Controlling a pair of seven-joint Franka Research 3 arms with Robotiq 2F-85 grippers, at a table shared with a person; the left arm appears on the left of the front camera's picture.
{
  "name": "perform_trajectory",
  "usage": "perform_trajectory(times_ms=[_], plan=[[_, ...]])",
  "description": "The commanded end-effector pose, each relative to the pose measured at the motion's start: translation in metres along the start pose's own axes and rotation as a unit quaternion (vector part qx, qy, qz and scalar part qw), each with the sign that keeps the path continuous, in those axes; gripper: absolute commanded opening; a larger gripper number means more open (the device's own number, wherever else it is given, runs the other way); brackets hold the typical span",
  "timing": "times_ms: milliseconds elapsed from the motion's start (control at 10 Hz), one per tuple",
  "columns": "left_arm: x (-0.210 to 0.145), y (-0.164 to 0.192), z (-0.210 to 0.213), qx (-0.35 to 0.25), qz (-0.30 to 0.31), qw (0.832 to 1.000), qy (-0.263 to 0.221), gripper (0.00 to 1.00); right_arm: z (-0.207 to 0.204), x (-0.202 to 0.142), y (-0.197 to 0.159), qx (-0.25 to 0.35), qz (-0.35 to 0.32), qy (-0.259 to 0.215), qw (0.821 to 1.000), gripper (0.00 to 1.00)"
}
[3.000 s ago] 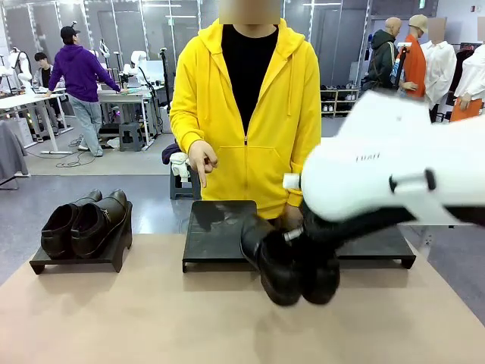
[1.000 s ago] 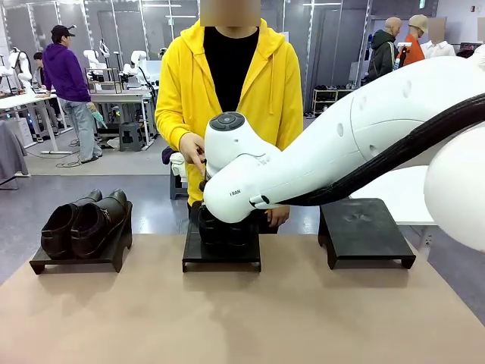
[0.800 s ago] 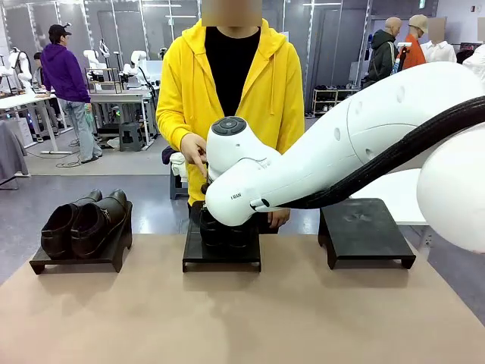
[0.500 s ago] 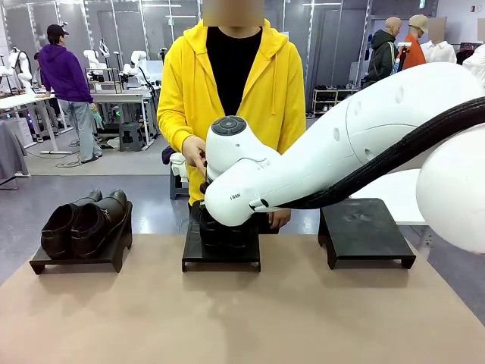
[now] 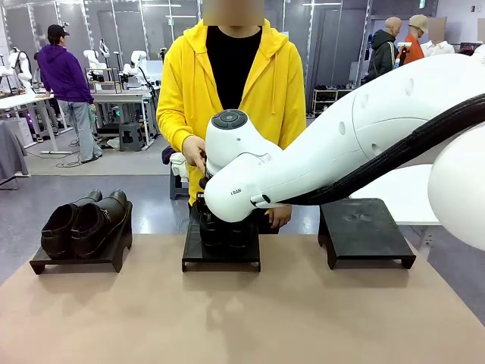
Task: Place the shoes on the stand as instructed by the person.
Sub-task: Pick up another pair of Shoes and place it on the Shoes Stand indicated by the person.
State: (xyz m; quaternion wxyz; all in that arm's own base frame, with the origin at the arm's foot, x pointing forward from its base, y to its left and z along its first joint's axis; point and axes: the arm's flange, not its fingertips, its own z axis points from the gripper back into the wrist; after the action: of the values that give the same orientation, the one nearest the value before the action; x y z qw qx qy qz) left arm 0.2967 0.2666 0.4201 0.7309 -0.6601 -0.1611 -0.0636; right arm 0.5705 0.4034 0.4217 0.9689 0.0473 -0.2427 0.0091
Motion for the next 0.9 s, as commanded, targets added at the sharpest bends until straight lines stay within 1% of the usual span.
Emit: perform_trajectory(times_ms=[0,100,200,300,800], plan=[[-0.002,-0.003,-0.002,0.007,0.002,1.000,0.001,1.00,0.011,-0.012,-0.007,0.011,-0.014,-0.008,1.000,0.99],[-0.002,-0.003,-0.002,0.007,0.002,1.000,0.001,1.00,0.013,-0.012,-0.009,0.011,-0.013,-0.014,1.000,1.00],[-0.002,-0.003,-0.002,0.007,0.002,1.000,0.001,1.00,0.013,-0.013,-0.012,-0.014,0.007,-0.017,1.000,1.00],[-0.002,-0.003,-0.002,0.007,0.002,1.000,0.001,1.00,0.009,-0.001,-0.001,0.002,0.000,-0.003,1.000,1.00],[-0.002,-0.003,-0.002,0.007,0.002,1.000,0.001,1.00,0.009,-0.001,-0.001,0.002,0.000,-0.003,1.000,1.00]])
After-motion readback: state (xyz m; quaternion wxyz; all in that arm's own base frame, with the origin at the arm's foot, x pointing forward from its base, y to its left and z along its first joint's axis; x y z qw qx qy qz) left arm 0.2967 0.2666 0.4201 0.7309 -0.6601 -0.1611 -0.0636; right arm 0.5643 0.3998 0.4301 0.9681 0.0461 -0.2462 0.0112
